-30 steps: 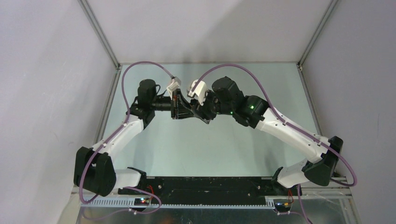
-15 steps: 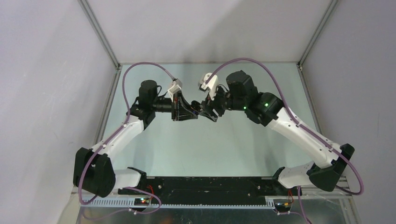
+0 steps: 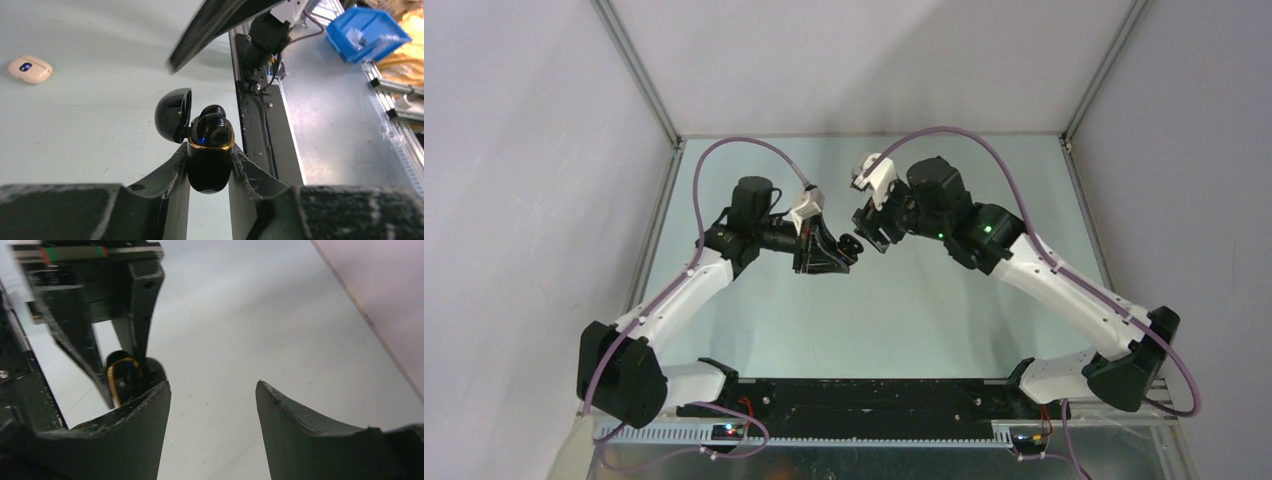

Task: Insert the wireless bluetooth earbuds into the charging case
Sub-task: Open the charging case with the earbuds at the center of the board.

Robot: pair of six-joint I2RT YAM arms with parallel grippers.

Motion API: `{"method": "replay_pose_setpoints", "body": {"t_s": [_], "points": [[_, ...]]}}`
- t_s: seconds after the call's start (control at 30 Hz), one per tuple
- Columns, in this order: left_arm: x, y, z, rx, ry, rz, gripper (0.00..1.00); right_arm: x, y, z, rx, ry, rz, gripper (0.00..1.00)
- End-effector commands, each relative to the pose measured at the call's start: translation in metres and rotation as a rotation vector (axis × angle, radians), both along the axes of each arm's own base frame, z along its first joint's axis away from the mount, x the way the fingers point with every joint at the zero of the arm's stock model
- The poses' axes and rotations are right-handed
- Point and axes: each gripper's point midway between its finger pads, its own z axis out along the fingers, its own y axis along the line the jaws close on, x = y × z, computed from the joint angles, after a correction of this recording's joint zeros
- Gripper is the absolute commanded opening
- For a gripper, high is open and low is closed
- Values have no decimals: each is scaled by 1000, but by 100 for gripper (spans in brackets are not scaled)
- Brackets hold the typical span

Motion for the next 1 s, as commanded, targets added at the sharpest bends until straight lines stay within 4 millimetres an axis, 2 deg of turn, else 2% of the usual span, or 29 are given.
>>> {"method": "replay_pose_setpoints", "body": {"t_s": [0.0, 0.17, 0.27, 0.43, 0.63, 0.73, 0.8, 0.97], "points": [[-20, 0, 19, -34, -126, -109, 0, 22, 3, -2, -21, -73, -86, 67], [-29, 0, 17, -25, -148, -141, 0, 18, 9, -13, -46, -59, -46, 67], [-27, 0, 16, -17, -154, -129, 0, -1, 16, -15, -49, -33, 62, 67], [-20, -2, 17, -7, -135, -93, 0, -43, 20, -3, -36, 1, 265, 65], [-13, -4, 17, -3, -125, -63, 0, -68, 20, -2, -43, 33, 384, 65], [-7, -5, 15, 2, -132, -36, 0, -66, 18, 2, -34, 26, 369, 66], [-1, -7, 15, 0, -121, -4, 0, -57, 14, 6, -27, 18, 321, 67], [18, -12, 9, 7, -39, 86, 0, -24, -5, 16, 38, 3, 170, 82]]}}
